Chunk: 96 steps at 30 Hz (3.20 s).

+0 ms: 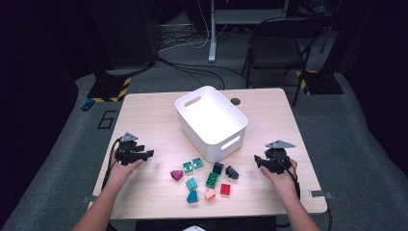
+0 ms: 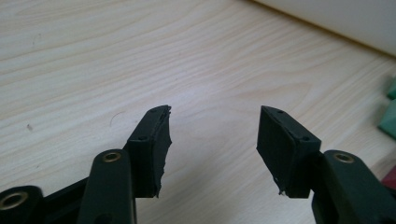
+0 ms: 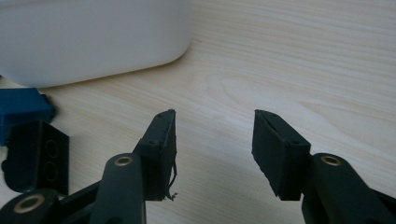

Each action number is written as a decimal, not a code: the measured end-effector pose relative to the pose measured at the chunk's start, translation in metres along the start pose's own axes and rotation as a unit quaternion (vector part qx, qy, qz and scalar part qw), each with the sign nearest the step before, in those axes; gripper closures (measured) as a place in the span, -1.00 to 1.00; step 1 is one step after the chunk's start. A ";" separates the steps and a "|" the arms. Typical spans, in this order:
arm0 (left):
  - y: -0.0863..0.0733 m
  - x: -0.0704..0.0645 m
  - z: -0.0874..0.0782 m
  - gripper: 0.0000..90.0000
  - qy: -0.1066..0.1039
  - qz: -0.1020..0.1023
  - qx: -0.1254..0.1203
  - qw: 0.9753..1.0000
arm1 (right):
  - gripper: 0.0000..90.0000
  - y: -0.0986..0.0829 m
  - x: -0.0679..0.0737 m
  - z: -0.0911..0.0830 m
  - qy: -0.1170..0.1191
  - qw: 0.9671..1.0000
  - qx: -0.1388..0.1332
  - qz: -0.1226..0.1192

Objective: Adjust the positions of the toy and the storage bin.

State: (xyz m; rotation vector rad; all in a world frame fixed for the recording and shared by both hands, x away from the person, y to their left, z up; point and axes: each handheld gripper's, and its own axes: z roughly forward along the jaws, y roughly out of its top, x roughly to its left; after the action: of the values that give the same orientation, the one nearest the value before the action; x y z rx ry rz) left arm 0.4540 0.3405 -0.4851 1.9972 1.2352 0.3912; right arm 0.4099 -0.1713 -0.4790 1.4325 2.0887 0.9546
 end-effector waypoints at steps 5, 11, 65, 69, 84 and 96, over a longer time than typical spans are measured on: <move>0.011 -0.004 -0.008 0.02 0.001 0.007 -0.006 1.000 | 0.09 0.016 0.011 -0.004 0.009 1.000 -0.007 -0.004; 0.027 -0.011 -0.020 0.01 -0.001 0.017 -0.013 1.000 | 0.07 0.035 0.022 -0.009 0.028 0.999 -0.019 0.001; 0.052 -0.037 -0.022 -0.09 -0.024 0.055 -0.015 0.998 | -0.53 0.107 0.065 0.011 -0.022 0.996 -0.039 0.077; 0.054 -0.038 -0.016 -0.09 -0.028 0.054 -0.017 0.998 | -0.57 0.107 0.064 0.017 -0.026 0.996 -0.037 0.080; 0.063 -0.069 0.010 -0.05 -0.072 0.083 -0.014 0.994 | -0.22 0.115 0.056 0.033 -0.030 0.997 -0.033 0.060; 0.074 -0.095 0.023 -0.05 -0.091 0.103 -0.017 0.990 | -0.31 0.118 0.062 0.026 -0.022 0.998 -0.048 0.036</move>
State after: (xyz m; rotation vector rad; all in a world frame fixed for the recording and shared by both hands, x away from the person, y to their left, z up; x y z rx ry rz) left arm 0.4686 0.2289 -0.4354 2.0870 0.9090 0.3197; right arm 0.4788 -0.0792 -0.4071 1.4744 1.9437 1.0272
